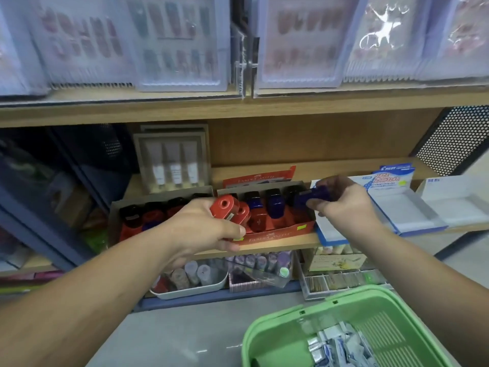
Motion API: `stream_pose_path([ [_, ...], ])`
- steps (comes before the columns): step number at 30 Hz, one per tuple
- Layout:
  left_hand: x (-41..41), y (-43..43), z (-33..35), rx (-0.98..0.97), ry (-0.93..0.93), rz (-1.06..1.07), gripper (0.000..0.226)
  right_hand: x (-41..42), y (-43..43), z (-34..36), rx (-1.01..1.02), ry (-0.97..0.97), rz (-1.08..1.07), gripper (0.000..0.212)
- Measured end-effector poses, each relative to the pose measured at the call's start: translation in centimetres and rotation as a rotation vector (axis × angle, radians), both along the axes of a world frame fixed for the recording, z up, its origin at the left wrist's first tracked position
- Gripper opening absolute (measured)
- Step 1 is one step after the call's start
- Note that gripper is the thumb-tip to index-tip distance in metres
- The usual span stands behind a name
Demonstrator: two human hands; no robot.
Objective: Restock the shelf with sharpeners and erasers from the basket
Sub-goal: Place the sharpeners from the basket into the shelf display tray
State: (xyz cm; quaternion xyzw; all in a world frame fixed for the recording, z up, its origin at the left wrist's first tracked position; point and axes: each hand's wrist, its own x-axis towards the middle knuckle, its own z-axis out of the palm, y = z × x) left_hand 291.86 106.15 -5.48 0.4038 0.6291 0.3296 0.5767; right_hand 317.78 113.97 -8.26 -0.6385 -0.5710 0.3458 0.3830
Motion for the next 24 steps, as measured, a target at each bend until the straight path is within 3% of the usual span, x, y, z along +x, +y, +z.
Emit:
stream_pose_path([
  [5,0.6,0.5,-0.2,-0.023,-0.152,0.100,0.062,-0.9,2.0,-2.5,0.040,-0.187,0.108,0.039],
  [12,0.1,0.3,-0.3,-0.021,-0.334,0.127,0.045,0.0,3.3,-3.4,0.128,-0.350,0.130,0.039],
  [15,0.1,0.3,-0.4,0.001,-0.255,0.131,0.043,0.4,3.6,-3.6,0.162,-0.530,0.203,0.042],
  [19,0.2,0.5,-0.7,0.066,0.013,0.157,0.049,0.3,3.1,-3.6,0.151,-0.694,0.203,0.043],
  [22,0.2,0.8,-0.7,0.131,0.124,0.223,0.065,0.1,2.9,-3.7,0.161,-0.649,0.152,0.035],
  [24,0.4,0.9,-0.3,0.193,0.207,0.268,0.049,0.0,2.9,-3.9,0.194,-0.617,0.182,0.028],
])
